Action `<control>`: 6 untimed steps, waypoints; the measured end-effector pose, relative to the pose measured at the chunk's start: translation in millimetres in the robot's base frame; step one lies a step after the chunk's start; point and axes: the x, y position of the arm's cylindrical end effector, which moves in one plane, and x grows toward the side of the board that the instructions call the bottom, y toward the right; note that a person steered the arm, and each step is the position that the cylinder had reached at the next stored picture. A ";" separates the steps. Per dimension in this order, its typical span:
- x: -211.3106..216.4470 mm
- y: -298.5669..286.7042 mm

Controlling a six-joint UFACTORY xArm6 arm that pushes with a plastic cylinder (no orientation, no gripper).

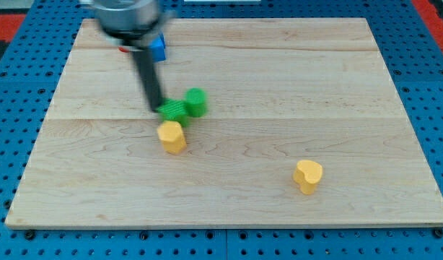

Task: Slide the green star to the top right of the yellow hexagon

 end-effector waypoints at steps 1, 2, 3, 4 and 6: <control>3.6 51.3; 32.7 29.3; 56.0 -18.1; 93.1 60.6; 3.2 141.6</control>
